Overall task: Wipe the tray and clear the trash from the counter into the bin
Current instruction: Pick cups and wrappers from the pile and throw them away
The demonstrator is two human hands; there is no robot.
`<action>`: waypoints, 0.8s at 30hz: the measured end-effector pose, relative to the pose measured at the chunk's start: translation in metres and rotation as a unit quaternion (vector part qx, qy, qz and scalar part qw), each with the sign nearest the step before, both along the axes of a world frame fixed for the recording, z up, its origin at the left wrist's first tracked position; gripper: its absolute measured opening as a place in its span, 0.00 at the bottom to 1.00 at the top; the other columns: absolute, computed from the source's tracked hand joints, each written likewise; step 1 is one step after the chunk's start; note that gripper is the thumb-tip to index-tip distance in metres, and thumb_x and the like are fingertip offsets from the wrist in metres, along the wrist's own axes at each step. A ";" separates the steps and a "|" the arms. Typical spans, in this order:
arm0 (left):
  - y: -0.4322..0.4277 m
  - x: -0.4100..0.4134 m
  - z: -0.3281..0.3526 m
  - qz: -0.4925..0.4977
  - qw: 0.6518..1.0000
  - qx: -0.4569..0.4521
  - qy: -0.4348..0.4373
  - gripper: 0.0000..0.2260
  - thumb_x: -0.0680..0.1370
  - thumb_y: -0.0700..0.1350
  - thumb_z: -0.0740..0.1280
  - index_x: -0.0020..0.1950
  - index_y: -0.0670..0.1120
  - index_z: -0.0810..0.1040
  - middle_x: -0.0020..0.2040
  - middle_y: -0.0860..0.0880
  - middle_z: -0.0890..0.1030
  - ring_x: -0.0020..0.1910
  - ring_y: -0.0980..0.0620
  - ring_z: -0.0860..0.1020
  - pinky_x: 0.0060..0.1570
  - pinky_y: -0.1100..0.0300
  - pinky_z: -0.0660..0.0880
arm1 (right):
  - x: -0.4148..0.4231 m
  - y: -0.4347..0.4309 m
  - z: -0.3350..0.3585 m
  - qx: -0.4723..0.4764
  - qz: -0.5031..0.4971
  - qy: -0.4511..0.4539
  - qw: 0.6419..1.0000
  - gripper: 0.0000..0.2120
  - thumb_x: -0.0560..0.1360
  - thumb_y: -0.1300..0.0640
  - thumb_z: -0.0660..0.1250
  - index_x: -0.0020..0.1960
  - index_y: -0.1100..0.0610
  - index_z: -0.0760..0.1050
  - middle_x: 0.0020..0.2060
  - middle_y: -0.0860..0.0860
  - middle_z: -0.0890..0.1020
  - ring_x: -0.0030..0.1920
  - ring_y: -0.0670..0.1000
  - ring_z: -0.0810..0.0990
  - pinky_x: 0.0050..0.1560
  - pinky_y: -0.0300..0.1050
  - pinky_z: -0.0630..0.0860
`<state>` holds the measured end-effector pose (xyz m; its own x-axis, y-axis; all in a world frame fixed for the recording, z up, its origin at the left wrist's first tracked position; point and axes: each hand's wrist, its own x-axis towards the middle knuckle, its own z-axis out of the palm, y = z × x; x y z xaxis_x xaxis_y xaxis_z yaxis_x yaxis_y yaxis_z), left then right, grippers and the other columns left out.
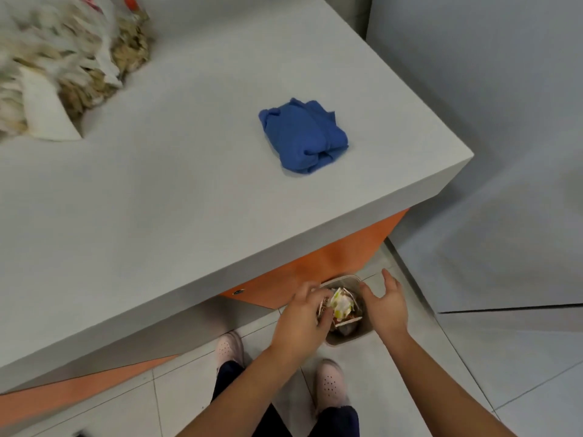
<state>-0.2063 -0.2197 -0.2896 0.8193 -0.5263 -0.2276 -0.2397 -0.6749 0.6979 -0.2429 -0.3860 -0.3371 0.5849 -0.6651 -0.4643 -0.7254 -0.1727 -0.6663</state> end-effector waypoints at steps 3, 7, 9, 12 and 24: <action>0.016 0.003 0.056 0.004 0.991 -0.104 -0.085 0.09 0.77 0.48 0.61 0.55 0.52 0.77 0.57 0.53 0.73 0.54 0.58 0.76 0.52 0.61 0.76 | 0.006 0.017 0.058 0.003 -0.008 -0.171 0.985 0.14 0.75 0.53 0.68 0.61 0.50 0.75 0.57 0.47 0.79 0.57 0.51 0.79 0.55 0.45 0.75; 0.039 0.016 0.130 0.029 0.963 -0.190 -0.191 0.07 0.77 0.41 0.64 0.53 0.49 0.78 0.51 0.52 0.76 0.48 0.59 0.77 0.47 0.65 0.75 | 0.024 0.059 0.162 0.087 0.018 -0.360 0.929 0.09 0.70 0.41 0.69 0.45 0.46 0.81 0.38 0.48 0.84 0.38 0.48 0.83 0.43 0.39 0.79; 0.055 0.026 0.161 0.061 0.957 -0.205 -0.195 0.07 0.77 0.42 0.64 0.52 0.51 0.77 0.49 0.54 0.76 0.45 0.60 0.77 0.47 0.65 0.75 | 0.042 0.081 0.205 0.116 0.052 -0.412 0.902 0.05 0.72 0.49 0.69 0.44 0.48 0.82 0.33 0.50 0.83 0.32 0.47 0.81 0.38 0.36 0.79; 0.086 0.049 0.200 0.132 0.950 -0.214 -0.186 0.07 0.76 0.45 0.64 0.52 0.55 0.77 0.48 0.58 0.76 0.41 0.59 0.78 0.43 0.63 0.77 | 0.084 0.113 0.254 0.117 0.138 -0.435 0.882 0.08 0.74 0.64 0.66 0.44 0.53 0.81 0.31 0.51 0.81 0.30 0.48 0.80 0.35 0.35 0.77; 0.295 0.192 0.269 0.346 0.901 -0.172 -0.196 0.07 0.75 0.43 0.68 0.44 0.57 0.78 0.43 0.60 0.80 0.40 0.62 0.76 0.36 0.74 0.70 | 0.313 0.298 0.295 -0.115 0.365 -0.281 0.880 0.27 0.71 0.43 0.70 0.67 0.47 0.68 0.61 0.50 0.74 0.54 0.52 0.78 0.50 0.47 0.75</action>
